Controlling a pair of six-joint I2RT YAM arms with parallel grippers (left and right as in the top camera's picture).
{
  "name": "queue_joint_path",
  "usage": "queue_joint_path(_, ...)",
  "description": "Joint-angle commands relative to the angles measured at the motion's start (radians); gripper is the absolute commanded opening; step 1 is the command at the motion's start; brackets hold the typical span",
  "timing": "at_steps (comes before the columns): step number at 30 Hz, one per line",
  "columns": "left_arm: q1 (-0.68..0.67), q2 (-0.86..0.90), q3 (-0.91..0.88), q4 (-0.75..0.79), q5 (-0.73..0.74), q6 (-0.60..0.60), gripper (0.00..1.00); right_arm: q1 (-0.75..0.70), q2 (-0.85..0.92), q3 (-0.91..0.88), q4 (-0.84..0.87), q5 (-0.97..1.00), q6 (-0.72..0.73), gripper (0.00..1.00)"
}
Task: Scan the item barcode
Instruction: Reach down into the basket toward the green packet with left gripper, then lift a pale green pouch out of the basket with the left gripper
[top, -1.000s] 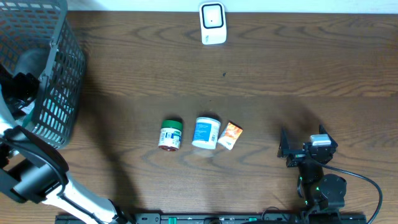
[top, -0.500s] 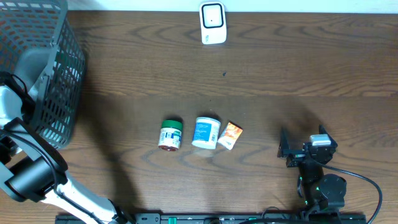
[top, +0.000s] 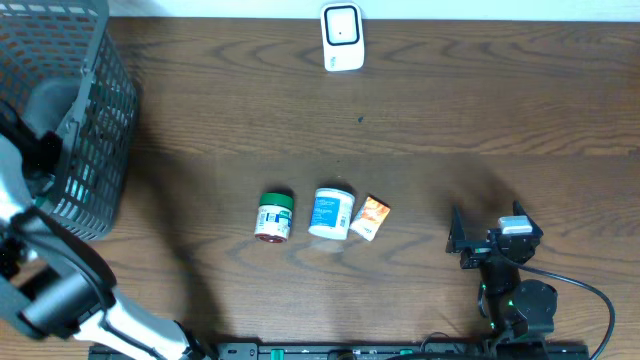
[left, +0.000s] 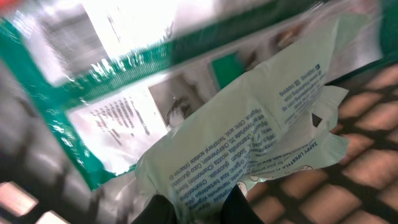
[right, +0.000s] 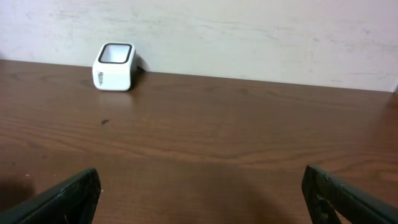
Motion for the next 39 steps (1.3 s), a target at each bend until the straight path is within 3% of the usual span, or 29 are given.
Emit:
queue_joint_path(1, 0.000, -0.192, 0.047, 0.045, 0.008, -0.091, 0.07, -0.008, -0.004, -0.001, -0.006, -0.001, -0.004, 0.99)
queue_joint_path(6, -0.011, -0.425, 0.047, 0.079, 0.021, -0.253, 0.08, -0.008, -0.004, -0.001, -0.006, -0.001, -0.004, 0.99)
queue_joint_path(13, -0.145, -0.618, 0.047, -0.081, 0.117, -0.262, 0.08, -0.008, -0.004, -0.001, -0.006, -0.001, -0.004, 0.99)
queue_joint_path(17, -0.304, -0.632, 0.038, -0.180, 0.117, -0.249, 0.08, -0.008, -0.004, -0.001, -0.006, -0.001, -0.004, 0.99)
queue_joint_path(25, -0.557, -0.632, -0.082, -0.186, 0.054, -0.240, 0.08, -0.008, -0.004, -0.001, -0.006, -0.001, -0.004, 0.99)
queue_joint_path(39, -0.795, -0.621, -0.268, -0.140, 0.004, -0.241, 0.09, -0.008, -0.004, -0.001, -0.006, -0.001, -0.004, 0.99)
